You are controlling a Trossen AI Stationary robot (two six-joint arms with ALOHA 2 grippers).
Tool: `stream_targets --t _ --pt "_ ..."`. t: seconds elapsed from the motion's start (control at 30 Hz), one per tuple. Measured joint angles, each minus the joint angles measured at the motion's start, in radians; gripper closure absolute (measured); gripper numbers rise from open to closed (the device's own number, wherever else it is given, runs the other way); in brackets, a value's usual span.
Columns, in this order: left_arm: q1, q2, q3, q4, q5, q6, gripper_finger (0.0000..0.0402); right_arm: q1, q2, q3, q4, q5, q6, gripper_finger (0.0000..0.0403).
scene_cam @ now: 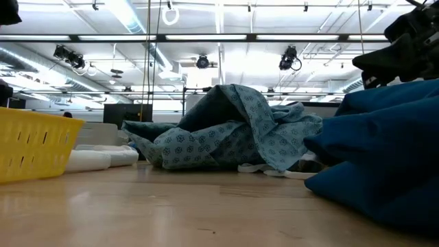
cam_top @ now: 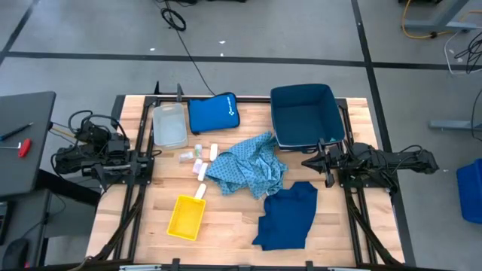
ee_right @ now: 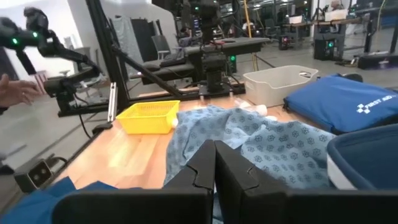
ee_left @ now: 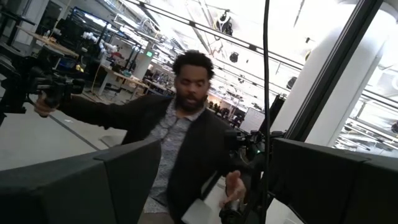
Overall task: Pick & place medical supplies in basket/bin
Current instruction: Put the white bandage into the yellow basket
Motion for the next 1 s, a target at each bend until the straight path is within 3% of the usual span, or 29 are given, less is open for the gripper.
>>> stream_targets --t 0.33,0.7,0.93,1.0 --pt "0.000 0.000 0.000 0.000 0.000 0.000 0.0088 -0.001 0.000 0.000 0.011 0.071 0.006 0.0394" --pt "0.000 0.000 0.000 0.000 -0.001 0.000 0.0088 -0.001 0.000 0.000 0.015 0.035 0.055 0.0394" --pt "0.001 0.000 0.000 0.000 -0.059 0.012 0.0088 -0.001 0.000 0.000 0.014 0.013 0.048 0.0394" --pt "0.001 0.000 0.000 -0.001 -0.060 0.072 0.0088 -0.001 0.000 0.000 0.014 0.013 0.048 0.0394"
